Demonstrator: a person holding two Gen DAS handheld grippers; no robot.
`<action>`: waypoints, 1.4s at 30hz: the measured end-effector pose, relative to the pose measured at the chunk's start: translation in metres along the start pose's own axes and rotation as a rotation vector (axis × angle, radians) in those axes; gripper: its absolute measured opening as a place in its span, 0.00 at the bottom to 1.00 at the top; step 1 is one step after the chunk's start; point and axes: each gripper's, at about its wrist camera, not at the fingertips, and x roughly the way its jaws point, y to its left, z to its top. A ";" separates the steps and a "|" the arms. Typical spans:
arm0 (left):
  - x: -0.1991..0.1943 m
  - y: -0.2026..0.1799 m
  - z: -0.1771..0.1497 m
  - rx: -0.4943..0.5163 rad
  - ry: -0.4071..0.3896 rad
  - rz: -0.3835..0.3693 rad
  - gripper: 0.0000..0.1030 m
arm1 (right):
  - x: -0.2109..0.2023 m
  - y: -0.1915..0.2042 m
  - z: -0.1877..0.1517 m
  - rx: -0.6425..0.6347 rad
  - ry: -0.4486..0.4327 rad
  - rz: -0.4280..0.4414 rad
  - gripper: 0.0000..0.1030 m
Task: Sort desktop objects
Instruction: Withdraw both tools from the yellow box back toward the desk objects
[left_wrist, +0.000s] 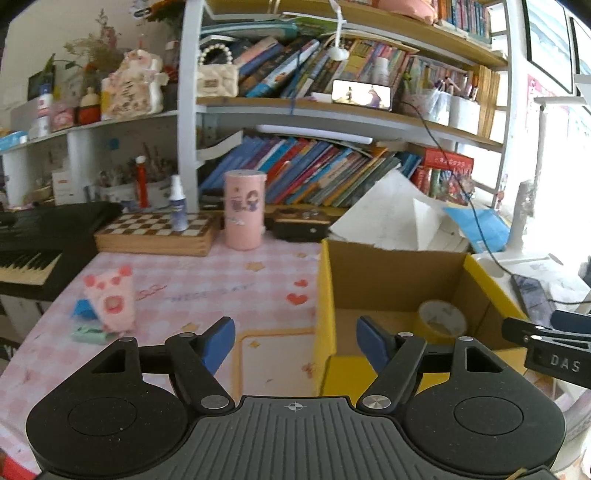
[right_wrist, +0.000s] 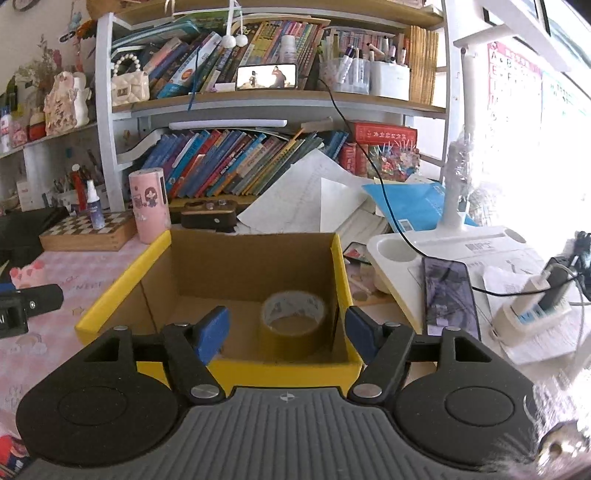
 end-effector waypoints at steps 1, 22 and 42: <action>-0.003 0.003 -0.003 0.002 0.000 0.004 0.73 | -0.002 0.003 -0.003 -0.001 0.008 -0.004 0.67; -0.058 0.081 -0.055 0.056 0.132 0.011 0.74 | -0.059 0.086 -0.054 0.085 0.160 -0.045 0.74; -0.096 0.128 -0.081 0.069 0.186 0.000 0.80 | -0.102 0.146 -0.080 0.088 0.175 0.002 0.95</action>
